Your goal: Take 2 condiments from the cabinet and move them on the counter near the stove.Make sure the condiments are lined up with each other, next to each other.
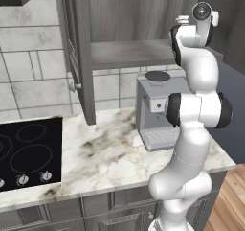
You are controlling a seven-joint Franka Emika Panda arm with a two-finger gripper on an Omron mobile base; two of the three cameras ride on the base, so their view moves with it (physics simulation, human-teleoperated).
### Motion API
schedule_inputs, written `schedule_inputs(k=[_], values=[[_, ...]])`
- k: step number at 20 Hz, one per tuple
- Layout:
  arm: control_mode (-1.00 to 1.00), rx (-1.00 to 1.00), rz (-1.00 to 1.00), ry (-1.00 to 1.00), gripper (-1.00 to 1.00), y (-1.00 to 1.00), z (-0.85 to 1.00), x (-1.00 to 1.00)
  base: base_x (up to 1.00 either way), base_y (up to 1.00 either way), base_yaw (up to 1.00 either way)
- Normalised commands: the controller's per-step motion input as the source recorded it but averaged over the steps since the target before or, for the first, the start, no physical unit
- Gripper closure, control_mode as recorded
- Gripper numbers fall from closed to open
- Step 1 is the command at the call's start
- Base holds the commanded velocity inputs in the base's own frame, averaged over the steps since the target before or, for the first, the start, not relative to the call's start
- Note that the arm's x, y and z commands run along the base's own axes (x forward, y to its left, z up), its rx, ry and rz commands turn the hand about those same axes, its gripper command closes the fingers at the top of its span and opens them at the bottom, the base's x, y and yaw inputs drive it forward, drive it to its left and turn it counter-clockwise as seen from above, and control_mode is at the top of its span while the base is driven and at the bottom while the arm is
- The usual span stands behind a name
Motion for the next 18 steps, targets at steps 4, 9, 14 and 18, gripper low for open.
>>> schedule_inputs(k=[4, 9, 14, 18], values=[[-1.0, -0.03, 0.0, -0.22, 1.0, 0.21, 0.0, -0.46, 0.0, 0.0, 0.0], [-1.0, -0.04, 0.0, -0.18, 1.0, 0.23, -0.08, -0.7, 0.0, 0.0, 0.0], [-1.0, -0.01, 0.0, -0.06, 1.0, 0.16, 0.09, -0.94, 0.0, 0.0, 0.0], [-1.0, 0.0, 0.0, 0.02, 1.0, 0.06, 0.41, -1.0, 0.0, 0.0, 0.0]])
